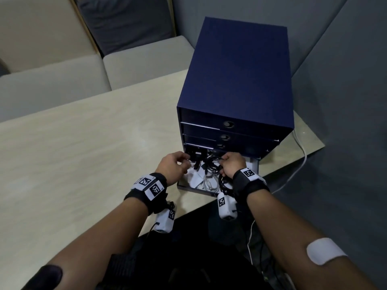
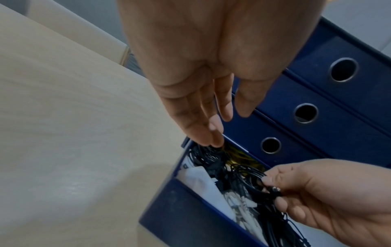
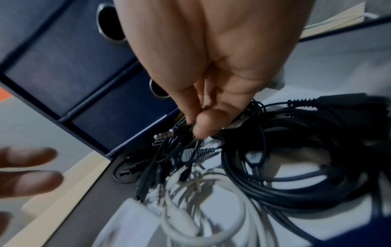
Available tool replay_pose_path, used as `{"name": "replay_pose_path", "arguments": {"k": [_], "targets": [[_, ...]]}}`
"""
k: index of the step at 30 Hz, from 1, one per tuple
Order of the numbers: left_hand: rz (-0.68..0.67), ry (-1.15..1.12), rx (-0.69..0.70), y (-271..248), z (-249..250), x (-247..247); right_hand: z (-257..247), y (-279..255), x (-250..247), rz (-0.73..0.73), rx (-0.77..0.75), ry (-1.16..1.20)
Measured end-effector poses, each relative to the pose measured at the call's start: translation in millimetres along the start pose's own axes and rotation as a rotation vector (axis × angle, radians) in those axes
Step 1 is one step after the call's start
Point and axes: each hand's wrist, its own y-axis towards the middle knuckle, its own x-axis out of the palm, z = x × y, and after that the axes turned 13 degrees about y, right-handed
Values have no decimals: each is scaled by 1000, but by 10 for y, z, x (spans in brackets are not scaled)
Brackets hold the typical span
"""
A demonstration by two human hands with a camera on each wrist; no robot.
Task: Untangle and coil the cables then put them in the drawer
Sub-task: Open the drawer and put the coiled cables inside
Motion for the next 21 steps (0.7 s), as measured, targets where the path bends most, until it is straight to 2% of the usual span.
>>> {"name": "replay_pose_path", "arguments": {"k": [6,9,12,15,21], "targets": [[29,-2,-9,-82,-62,-99,51,114,46,-17,36,-39],[24,4,3,-101,-47,-134,130,120,33,11,45,23],[12,10,44,-102,9,-196,101,-61,-7,66,17,75],[16,18,98,-64,20,-269,71,-293,-42,51,-42,48],[87,-59,182,-9,116,-522,152,-766,-67,54,-6,150]]}}
